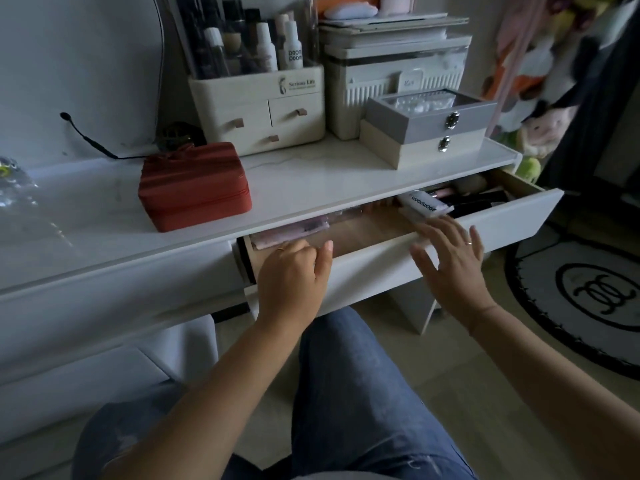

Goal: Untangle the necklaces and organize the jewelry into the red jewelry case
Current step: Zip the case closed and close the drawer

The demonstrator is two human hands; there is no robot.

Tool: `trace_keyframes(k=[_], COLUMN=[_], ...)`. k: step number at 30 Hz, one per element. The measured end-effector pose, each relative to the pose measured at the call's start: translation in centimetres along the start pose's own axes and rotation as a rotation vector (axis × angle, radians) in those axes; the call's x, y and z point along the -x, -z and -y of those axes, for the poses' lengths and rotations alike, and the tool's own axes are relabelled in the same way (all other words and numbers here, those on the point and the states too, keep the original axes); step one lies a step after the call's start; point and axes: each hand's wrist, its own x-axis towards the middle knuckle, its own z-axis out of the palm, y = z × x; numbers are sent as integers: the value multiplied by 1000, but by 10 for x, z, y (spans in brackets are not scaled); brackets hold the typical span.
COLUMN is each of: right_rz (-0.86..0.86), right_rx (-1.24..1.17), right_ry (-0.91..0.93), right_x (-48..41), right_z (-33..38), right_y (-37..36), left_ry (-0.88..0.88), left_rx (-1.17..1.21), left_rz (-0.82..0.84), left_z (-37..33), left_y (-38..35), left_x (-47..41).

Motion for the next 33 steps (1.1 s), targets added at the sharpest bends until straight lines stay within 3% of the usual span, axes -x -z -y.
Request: trace_keyframes(k=[6, 9, 13, 16, 19, 22, 28, 33], right_rz=[-131, -99, -46, 19, 208, 396, 595, 592], right_rx=[63, 117, -2, -251, -592, -773, -888, -937], right_ry=[-73, -179, -278, -186, -113, -105, -244, -310], right_x=[-2, -8, -26, -48, -77, -106, -142, -162], right_z=[8, 12, 33, 72, 120, 166, 222, 230], right_y=[16, 27, 37, 35, 15, -16, -84, -119], left_ry=[47, 78, 166, 274, 453, 659, 935, 1012], left_rx=[39, 141, 271, 264, 267, 285, 581, 884], left_rz=[162, 241, 18, -201, -323, -357, -195, -29], left_z=[-17, -27, -9, 30, 73, 122, 163, 177], left_y=[12, 22, 44, 62, 79, 87, 87, 81], left_x=[4, 7, -8, -29, -51, -69, -93, -104])
